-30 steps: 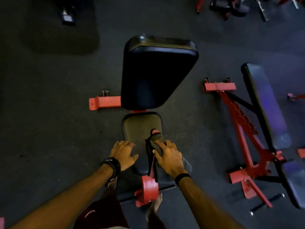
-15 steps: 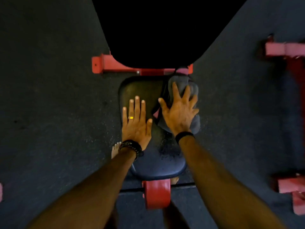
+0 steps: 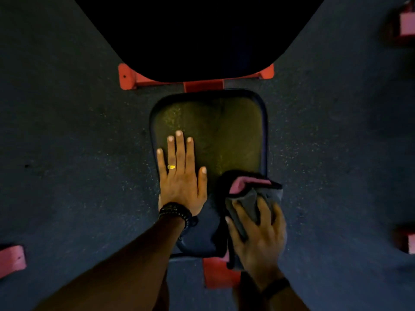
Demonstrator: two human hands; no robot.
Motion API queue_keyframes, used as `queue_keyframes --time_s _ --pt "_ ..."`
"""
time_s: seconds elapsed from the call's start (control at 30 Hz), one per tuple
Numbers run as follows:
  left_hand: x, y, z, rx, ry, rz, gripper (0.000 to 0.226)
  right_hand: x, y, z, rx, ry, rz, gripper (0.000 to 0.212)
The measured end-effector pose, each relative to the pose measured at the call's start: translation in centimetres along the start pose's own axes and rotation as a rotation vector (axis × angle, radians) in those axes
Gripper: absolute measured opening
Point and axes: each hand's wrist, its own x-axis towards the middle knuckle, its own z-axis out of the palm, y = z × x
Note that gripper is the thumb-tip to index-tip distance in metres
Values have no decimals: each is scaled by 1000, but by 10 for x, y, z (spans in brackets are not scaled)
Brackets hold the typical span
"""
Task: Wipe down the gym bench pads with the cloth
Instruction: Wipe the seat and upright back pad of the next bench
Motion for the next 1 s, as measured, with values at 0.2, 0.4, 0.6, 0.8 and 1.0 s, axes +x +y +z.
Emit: queue_keyframes --time_s 0.2,0.4,0.6,0.8,1.0 --pt "-2 1 3 -7 54 -7 67 226 -12 15 -6 212 23 41" --pt "1 1 4 -2 67 -1 67 93 3 5 31 96 -4 41" --pt "1 2 6 -28 89 0 67 34 15 2 123 37 11 38" --pt "1 4 5 -13 118 -9 68 231 2 10 168 174 93 46" --pt "1 1 4 -27 104 -17 68 81 20 5 250 77 162 44"
